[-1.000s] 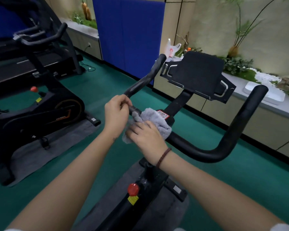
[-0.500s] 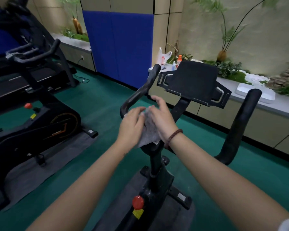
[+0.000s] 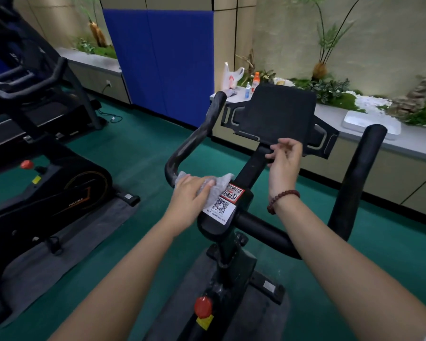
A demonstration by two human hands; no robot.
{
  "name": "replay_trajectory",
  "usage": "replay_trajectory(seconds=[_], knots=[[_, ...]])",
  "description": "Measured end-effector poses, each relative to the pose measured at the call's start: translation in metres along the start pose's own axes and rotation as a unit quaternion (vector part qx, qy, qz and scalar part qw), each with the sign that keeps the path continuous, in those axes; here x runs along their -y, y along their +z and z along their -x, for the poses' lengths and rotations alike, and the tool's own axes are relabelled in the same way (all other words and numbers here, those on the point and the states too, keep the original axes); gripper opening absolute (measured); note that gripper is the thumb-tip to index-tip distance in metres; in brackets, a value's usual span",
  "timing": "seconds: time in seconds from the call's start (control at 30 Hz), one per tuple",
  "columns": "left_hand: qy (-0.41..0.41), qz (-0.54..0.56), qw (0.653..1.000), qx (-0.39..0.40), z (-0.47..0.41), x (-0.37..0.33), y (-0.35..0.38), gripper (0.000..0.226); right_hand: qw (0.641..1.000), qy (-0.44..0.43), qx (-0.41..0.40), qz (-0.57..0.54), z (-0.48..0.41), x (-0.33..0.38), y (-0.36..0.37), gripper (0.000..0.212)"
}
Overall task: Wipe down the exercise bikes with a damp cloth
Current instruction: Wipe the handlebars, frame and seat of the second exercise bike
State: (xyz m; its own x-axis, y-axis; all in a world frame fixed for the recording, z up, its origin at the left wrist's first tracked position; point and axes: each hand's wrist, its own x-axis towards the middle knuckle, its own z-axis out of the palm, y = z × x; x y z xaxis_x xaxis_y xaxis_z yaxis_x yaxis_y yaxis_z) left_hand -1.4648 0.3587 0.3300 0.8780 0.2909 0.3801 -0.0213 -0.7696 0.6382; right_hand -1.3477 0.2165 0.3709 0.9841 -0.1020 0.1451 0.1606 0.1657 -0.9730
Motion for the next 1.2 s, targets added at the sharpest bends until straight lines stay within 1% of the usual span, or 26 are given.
replay_trajectory(seconds=[0.1, 0.17, 0.23, 0.3, 0.37, 0.47, 0.57, 0.7, 0.77, 0.83, 0.9, 0.97, 1.0, 1.07, 1.13, 1.2], knots=[[0.070, -0.074, 0.994, 0.033, -0.004, 0.021, -0.005, 0.052, 1.000, -0.002, 0.013, 0.011, 0.000, -0.003, 0.000, 0.030], [0.081, -0.115, 0.989, 0.043, -0.012, 0.029, -0.009, 0.052, 1.000, 0.004, 0.022, 0.015, 0.000, -0.005, 0.000, 0.030], [0.069, -0.138, 0.987, 0.043, -0.024, 0.036, -0.017, 0.054, 0.999, 0.004, 0.030, 0.025, 0.000, -0.005, 0.000, 0.030], [0.054, -0.145, 0.988, 0.028, -0.032, 0.041, -0.026, 0.056, 0.998, -0.007, 0.038, 0.039, 0.002, -0.005, 0.000, 0.028], [0.047, -0.142, 0.989, 0.009, -0.028, 0.038, -0.026, 0.053, 0.997, -0.016, 0.049, 0.054, 0.005, -0.006, -0.001, 0.024], [0.062, -0.128, 0.990, -0.006, -0.006, 0.016, -0.005, 0.045, 0.996, -0.013, 0.058, 0.060, 0.006, -0.006, -0.001, 0.031], [0.076, -0.111, 0.991, -0.024, 0.006, 0.010, 0.006, 0.044, 0.996, -0.002, 0.058, 0.060, 0.006, -0.006, 0.000, 0.034], [0.163, -0.156, 0.974, 0.015, -0.006, 0.037, -0.007, 0.045, 0.995, -0.009, 0.077, 0.070, 0.007, -0.009, 0.002, 0.034], [0.187, -0.168, 0.967, 0.035, -0.015, 0.047, -0.014, 0.046, 0.994, -0.011, 0.078, 0.070, 0.006, -0.011, 0.003, 0.034], [0.194, -0.175, 0.964, 0.048, -0.025, 0.056, -0.021, 0.047, 0.994, -0.012, 0.080, 0.072, 0.005, -0.012, 0.005, 0.034], [0.194, -0.175, 0.964, 0.050, -0.034, 0.066, -0.030, 0.045, 0.993, -0.013, 0.088, 0.079, 0.006, -0.013, 0.007, 0.029], [0.183, -0.167, 0.968, 0.042, -0.040, 0.075, -0.037, 0.053, 0.991, -0.015, 0.096, 0.088, 0.006, -0.013, 0.007, 0.022], [0.175, -0.162, 0.970, 0.038, -0.042, 0.079, -0.040, 0.059, 0.991, -0.016, 0.098, 0.091, 0.007, -0.013, 0.007, 0.020], [0.170, -0.164, 0.971, 0.044, -0.046, 0.083, -0.043, 0.063, 0.990, -0.018, 0.098, 0.096, 0.006, -0.013, 0.006, 0.020], [0.181, -0.181, 0.965, 0.059, -0.051, 0.085, -0.046, 0.061, 0.990, -0.018, 0.098, 0.102, 0.007, -0.013, 0.006, 0.020], [0.175, -0.191, 0.963, 0.081, -0.055, 0.085, -0.051, 0.053, 0.988, -0.024, 0.102, 0.112, 0.008, -0.012, 0.006, 0.020]])
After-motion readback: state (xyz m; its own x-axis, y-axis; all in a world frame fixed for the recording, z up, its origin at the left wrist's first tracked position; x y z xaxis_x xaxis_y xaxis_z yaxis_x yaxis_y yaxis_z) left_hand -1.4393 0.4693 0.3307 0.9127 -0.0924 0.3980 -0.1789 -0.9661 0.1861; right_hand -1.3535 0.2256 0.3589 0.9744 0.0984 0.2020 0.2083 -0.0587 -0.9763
